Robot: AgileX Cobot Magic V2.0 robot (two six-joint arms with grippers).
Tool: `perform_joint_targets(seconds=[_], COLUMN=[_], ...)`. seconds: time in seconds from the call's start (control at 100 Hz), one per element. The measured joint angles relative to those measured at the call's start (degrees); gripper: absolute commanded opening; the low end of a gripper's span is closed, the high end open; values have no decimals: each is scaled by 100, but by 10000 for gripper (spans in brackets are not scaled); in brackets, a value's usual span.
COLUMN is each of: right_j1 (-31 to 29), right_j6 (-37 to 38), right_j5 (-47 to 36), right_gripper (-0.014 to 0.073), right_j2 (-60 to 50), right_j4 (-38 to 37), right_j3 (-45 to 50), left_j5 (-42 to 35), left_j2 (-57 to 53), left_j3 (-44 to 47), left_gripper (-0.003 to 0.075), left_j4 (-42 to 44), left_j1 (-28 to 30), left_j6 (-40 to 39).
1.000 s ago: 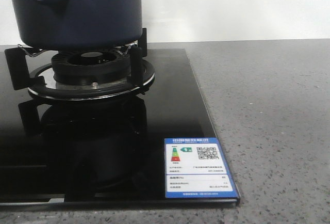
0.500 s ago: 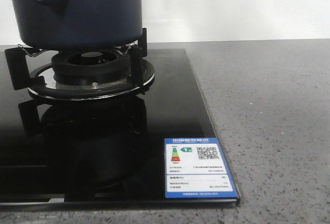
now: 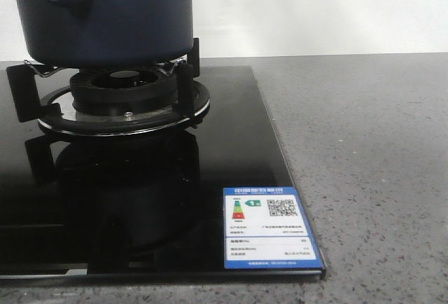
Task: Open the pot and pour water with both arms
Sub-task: 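Tilt the blue cup with the right gripper to pour into the pot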
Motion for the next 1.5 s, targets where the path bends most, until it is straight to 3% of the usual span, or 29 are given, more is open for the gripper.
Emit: perform_joint_targets(seconds=[1.18, 1.5], right_j1=[0, 0], right_j6=[97, 1714], right_j5=[-182, 18], right_gripper=[325, 323], right_j2=[0, 0], right_j4=[-105, 441], right_j3=[0, 0], left_j5=[0, 0], left_j2=[0, 0], left_j3=[0, 0], left_gripper=[402, 402], left_j4=[0, 0], left_j1=[0, 0], left_j6=[0, 5])
